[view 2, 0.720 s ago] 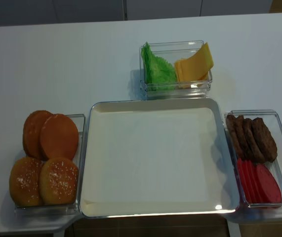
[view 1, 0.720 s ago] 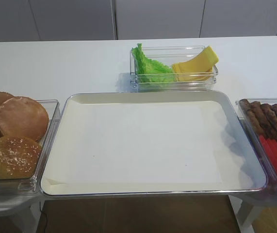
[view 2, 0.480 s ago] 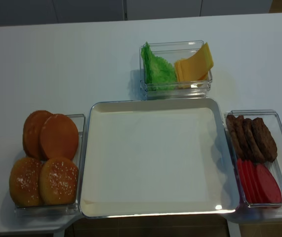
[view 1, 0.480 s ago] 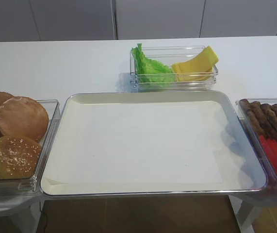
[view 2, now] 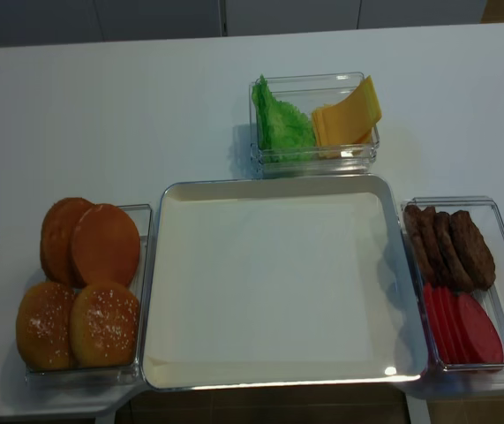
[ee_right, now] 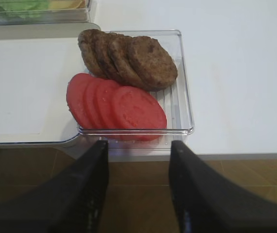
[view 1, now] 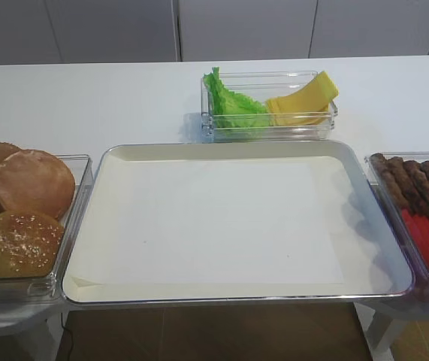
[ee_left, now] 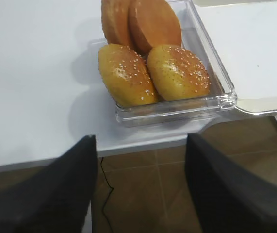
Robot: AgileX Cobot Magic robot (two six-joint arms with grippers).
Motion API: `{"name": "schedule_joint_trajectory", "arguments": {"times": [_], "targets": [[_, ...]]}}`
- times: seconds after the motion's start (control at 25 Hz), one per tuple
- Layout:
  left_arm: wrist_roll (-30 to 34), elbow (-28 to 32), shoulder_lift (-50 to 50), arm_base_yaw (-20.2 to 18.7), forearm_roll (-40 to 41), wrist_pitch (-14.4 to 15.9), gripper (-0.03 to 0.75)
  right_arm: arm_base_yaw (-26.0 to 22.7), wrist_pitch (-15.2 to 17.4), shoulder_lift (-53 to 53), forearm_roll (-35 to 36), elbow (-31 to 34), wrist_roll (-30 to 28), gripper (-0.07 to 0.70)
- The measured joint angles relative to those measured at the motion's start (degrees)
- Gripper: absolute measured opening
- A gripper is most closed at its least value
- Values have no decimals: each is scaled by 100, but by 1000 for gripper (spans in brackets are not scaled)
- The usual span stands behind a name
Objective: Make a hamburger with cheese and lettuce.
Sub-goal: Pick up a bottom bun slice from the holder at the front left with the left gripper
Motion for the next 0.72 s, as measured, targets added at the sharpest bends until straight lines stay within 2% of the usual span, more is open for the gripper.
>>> {"name": "schedule_joint_trajectory", "arguments": {"times": [0.2, 0.36, 0.56, 0.72], "targets": [[83, -182, 11, 0, -77, -15, 425, 0, 0, 0, 0, 0, 0, 313], [-135, -405, 549, 0, -104, -63, 425, 0, 0, 0, 0, 0, -11, 313], [-355, -755, 1523, 0, -106, -377, 424, 0, 0, 0, 0, 0, -11, 313], [-847, -1098, 2432, 0, -106, -640, 417, 0, 0, 0, 0, 0, -11, 313]]}}
